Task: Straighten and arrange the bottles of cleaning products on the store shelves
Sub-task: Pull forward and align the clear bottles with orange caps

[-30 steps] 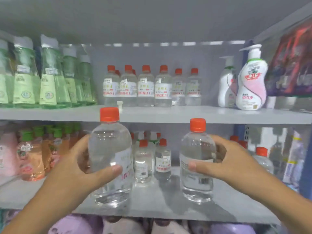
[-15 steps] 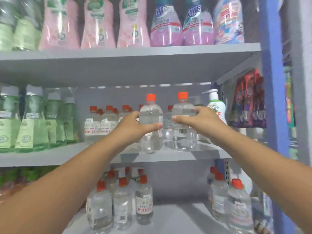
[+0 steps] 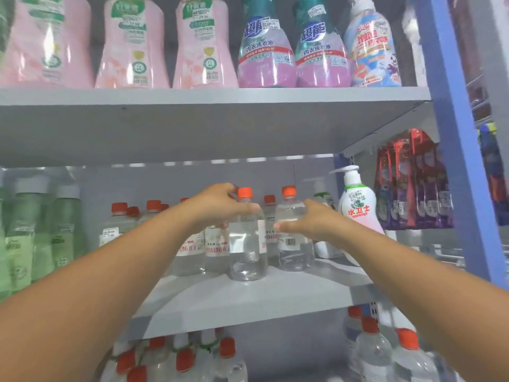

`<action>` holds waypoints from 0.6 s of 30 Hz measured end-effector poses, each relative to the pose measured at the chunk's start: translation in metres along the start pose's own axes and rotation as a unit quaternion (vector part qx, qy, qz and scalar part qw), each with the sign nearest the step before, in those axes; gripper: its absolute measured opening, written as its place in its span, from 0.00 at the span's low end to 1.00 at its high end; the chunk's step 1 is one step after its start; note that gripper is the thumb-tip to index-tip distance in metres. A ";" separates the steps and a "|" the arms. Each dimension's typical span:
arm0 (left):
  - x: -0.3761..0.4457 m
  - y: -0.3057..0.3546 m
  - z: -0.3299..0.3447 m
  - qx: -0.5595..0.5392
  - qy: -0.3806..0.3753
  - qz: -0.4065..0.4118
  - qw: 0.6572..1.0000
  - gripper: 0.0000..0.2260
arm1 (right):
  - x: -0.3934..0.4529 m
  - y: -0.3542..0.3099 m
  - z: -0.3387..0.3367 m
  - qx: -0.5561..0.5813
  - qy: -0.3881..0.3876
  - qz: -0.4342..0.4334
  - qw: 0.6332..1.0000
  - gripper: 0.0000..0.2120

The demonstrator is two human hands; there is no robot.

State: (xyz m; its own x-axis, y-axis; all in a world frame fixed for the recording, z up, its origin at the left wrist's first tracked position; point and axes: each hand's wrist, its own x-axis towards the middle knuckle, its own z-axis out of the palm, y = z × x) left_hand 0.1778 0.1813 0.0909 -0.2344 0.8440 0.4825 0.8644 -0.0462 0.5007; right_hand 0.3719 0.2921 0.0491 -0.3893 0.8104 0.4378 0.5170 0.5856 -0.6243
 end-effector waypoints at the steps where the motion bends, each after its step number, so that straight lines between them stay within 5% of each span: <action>1: 0.006 0.000 0.001 0.015 -0.004 0.004 1.000 0.20 | 0.006 -0.002 0.001 -0.022 -0.001 -0.002 1.000 0.44; 4: 0.024 -0.002 0.009 0.058 0.002 0.000 0.998 0.22 | 0.022 -0.008 0.001 -0.100 -0.015 -0.004 0.995 0.46; 8: 0.042 -0.007 0.019 0.091 -0.001 -0.008 0.996 0.39 | 0.035 -0.016 0.000 -0.174 -0.060 0.004 0.983 0.43; 13: 0.054 -0.004 0.023 0.156 0.011 -0.005 0.988 0.33 | 0.064 -0.016 -0.001 -0.211 -0.087 -0.001 0.974 0.42; 18: 0.064 0.003 0.023 0.226 -0.013 -0.018 0.974 0.30 | 0.088 -0.025 -0.009 -0.134 -0.066 0.008 0.989 0.26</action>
State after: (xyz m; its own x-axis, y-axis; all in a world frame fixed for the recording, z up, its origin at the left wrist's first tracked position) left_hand 0.1755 0.2473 0.1069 -0.2611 0.8547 0.4487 0.9649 0.2182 0.1459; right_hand 0.3314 0.3493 0.1092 -0.4665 0.8207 0.3301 0.7007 0.5706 -0.4284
